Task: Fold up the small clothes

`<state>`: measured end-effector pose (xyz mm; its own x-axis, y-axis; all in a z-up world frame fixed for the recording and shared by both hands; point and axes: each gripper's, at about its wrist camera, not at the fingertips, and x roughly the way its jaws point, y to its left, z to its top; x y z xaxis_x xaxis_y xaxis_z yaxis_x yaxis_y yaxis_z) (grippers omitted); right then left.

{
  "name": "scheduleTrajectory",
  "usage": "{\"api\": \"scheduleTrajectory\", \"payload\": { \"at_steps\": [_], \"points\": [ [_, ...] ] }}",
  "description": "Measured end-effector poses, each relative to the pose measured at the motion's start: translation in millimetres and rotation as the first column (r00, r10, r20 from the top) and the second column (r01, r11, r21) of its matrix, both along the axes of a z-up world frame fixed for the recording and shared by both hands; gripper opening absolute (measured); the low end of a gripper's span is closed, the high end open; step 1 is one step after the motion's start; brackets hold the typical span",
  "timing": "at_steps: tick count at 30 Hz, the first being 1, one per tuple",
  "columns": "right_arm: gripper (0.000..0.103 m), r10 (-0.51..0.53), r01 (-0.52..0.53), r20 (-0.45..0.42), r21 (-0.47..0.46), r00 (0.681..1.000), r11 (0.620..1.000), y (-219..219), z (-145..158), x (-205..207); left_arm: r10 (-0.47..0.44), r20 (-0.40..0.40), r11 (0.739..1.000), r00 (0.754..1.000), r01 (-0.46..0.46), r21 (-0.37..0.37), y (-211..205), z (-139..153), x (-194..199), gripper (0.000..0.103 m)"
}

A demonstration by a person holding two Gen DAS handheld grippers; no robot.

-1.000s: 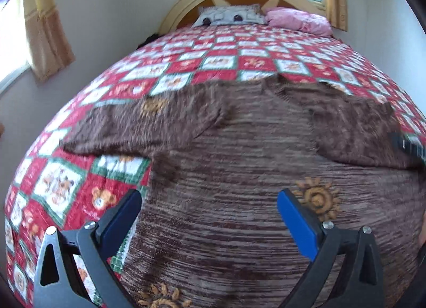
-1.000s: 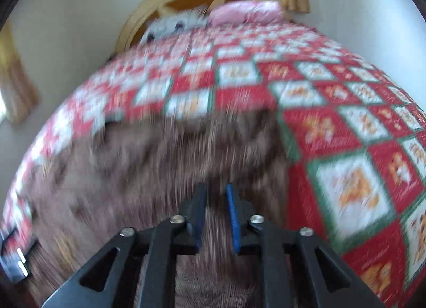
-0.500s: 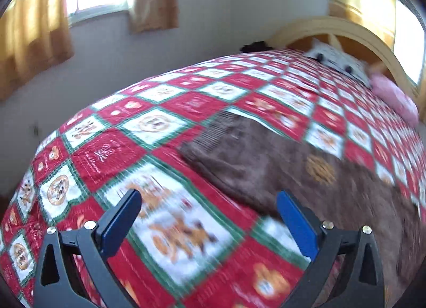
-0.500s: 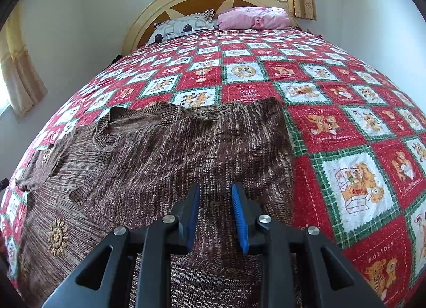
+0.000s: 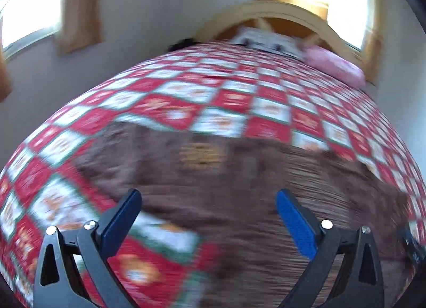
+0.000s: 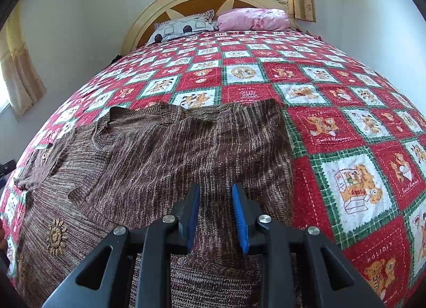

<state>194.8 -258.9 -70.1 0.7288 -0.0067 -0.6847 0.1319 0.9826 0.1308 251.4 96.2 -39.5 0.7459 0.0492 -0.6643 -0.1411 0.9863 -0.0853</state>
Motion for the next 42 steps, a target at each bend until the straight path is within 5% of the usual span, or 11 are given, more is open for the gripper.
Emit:
{"api": "scheduleTrajectory", "payload": {
  "at_steps": [5,7,12,15,21,26,28,30,37,40,42],
  "points": [
    [0.026,0.014,-0.014,-0.003,0.040,1.000,0.999,-11.3,13.3,-26.4,-0.183,-0.054,0.982,0.982,0.185,0.040,-106.4,-0.1,39.1,0.103],
    [0.026,0.046,-0.046,-0.086,0.011,0.995,0.999,-17.2,2.9,-31.9,-0.187,-0.087,0.976,0.979,0.195,0.096,-138.3,-10.6,54.6,0.103],
    [0.026,0.106,-0.107,-0.066,-0.005,0.992,0.994,-30.5,2.2,-59.2,-0.124,-0.189,0.937,0.974,0.178,0.301,-183.0,-46.6,69.6,0.103],
    [0.026,0.112,-0.114,-0.098,-0.015,0.989,0.993,-35.1,5.1,-59.6,-0.054,-0.158,0.914,0.986,0.113,0.390,-179.6,-40.4,55.9,0.103],
    [0.026,0.114,-0.114,0.020,0.010,0.993,0.993,-50.0,48.1,-20.2,-0.051,-0.163,0.950,0.985,0.098,0.295,-161.3,-46.4,51.5,0.103],
    [0.026,0.142,-0.127,-0.085,0.157,0.986,0.979,-57.1,23.6,70.4,-0.050,-0.151,0.951,0.987,0.093,0.294,-165.6,-47.8,49.2,0.103],
    [0.026,0.089,-0.071,-0.155,0.122,0.984,0.990,-62.3,-2.3,94.5,-0.048,-0.149,0.951,0.988,0.091,0.296,-167.1,-47.8,50.3,0.103],
    [0.026,0.071,-0.057,-0.110,0.123,0.991,0.991,-68.6,-13.9,95.9,-0.050,-0.152,0.957,0.987,0.091,0.277,-164.3,-48.4,51.7,0.103],
    [0.024,-0.035,0.041,-0.084,0.074,0.996,0.996,-72.9,-10.6,85.6,-0.057,-0.159,0.964,0.986,0.096,0.250,-160.9,-50.1,53.6,0.103],
    [0.024,-0.079,0.066,-0.138,-0.097,0.987,0.993,-52.7,-0.4,89.2,-0.056,-0.156,0.961,0.986,0.096,0.260,-162.6,-49.9,53.4,0.103],
    [0.027,-0.125,0.117,-0.064,-0.119,0.990,0.986,-38.3,21.4,68.6,-0.060,-0.157,0.964,0.986,0.098,0.247,-160.2,-49.6,53.6,0.103]
  ]
}}
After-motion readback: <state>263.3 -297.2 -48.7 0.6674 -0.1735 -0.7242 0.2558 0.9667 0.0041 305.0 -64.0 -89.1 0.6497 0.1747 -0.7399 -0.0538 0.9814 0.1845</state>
